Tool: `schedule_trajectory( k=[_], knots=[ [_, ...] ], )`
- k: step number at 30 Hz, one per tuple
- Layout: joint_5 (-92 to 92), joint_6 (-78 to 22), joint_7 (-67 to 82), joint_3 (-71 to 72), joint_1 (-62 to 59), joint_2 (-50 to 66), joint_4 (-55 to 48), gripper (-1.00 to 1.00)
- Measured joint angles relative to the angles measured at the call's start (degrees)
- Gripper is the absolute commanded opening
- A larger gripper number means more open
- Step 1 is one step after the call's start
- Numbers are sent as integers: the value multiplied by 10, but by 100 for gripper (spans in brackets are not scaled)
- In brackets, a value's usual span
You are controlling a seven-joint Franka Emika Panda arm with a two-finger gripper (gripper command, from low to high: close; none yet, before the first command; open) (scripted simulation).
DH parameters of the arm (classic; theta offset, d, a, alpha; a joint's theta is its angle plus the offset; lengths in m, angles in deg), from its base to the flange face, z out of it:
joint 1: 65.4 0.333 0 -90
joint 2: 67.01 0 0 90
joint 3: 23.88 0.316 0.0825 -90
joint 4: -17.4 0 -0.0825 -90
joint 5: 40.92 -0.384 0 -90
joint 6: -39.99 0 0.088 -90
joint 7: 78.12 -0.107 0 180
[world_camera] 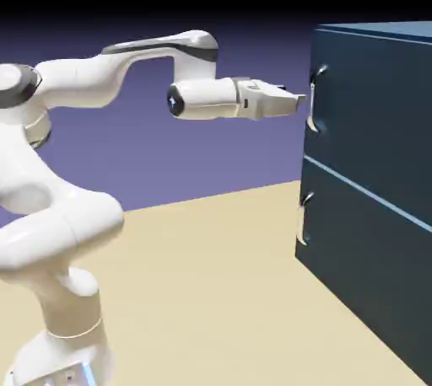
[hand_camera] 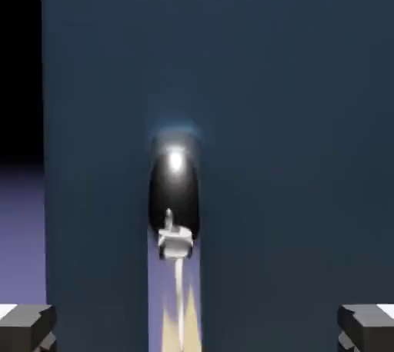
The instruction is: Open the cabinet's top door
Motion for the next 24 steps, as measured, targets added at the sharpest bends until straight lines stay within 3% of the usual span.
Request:
schedule_trajectory(
  k=[6, 7, 13, 24],
  knots=[
    [-24, -5, 7, 49, -90, 7, -74, 0],
    [-25, -6, 6, 57, -106, 9, -88, -100],
    [-7, -64, 16, 11, -33, 13, -5, -100],
    [-98, -36, 283, -64, 89, 184, 15, -100]
  ],
)
